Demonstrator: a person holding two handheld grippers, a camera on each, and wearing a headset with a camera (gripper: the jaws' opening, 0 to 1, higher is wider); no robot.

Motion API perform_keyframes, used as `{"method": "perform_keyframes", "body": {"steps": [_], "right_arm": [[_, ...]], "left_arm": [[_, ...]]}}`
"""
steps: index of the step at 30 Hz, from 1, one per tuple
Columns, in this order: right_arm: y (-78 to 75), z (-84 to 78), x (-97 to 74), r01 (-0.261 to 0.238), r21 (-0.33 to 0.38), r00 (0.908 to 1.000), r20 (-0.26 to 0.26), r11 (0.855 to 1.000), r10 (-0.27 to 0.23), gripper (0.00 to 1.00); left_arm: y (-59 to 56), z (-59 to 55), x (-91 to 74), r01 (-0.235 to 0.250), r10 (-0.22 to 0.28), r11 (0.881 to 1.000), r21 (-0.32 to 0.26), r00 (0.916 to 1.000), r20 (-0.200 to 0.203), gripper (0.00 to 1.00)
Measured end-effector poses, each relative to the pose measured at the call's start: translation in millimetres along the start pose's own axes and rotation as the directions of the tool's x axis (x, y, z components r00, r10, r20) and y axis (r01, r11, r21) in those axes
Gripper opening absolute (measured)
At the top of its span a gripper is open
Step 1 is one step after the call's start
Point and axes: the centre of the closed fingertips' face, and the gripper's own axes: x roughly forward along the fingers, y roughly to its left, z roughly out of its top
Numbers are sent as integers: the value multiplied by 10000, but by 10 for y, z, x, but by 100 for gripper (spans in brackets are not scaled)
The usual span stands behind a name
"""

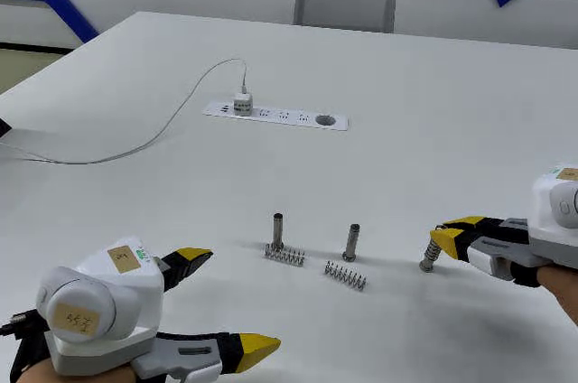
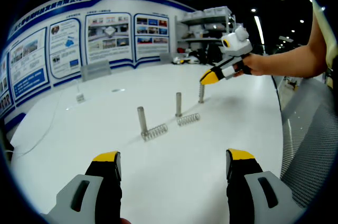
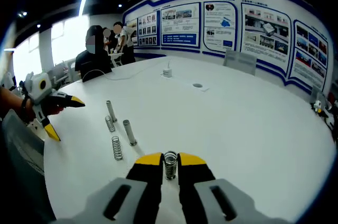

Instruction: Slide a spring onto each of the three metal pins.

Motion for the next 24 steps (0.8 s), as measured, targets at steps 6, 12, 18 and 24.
{"method": "perform_keyframes", "body": {"steps": [6, 12, 18, 24], "right_arm": [[-12, -96, 52, -45, -22, 9996, -283, 10000, 45, 12], [-28, -141, 69, -41, -10, 9993, -382, 10000, 41, 12], [-28, -183, 64, -56, -27, 9984, -569, 10000, 55, 13], [-31, -220, 51, -36, -36, 9978, -657, 10000, 33, 13]], "left_arm": [[-1, -5, -2, -2, 2, 10000, -9, 10000, -23, 83], [-4, -5, -5, 2, -2, 10000, -16, 10000, -24, 83], [-18, -7, -5, 21, -21, 10000, -25, 10000, -17, 83], [-22, -7, -4, 27, -27, 10000, -13, 10000, -6, 83]]}}
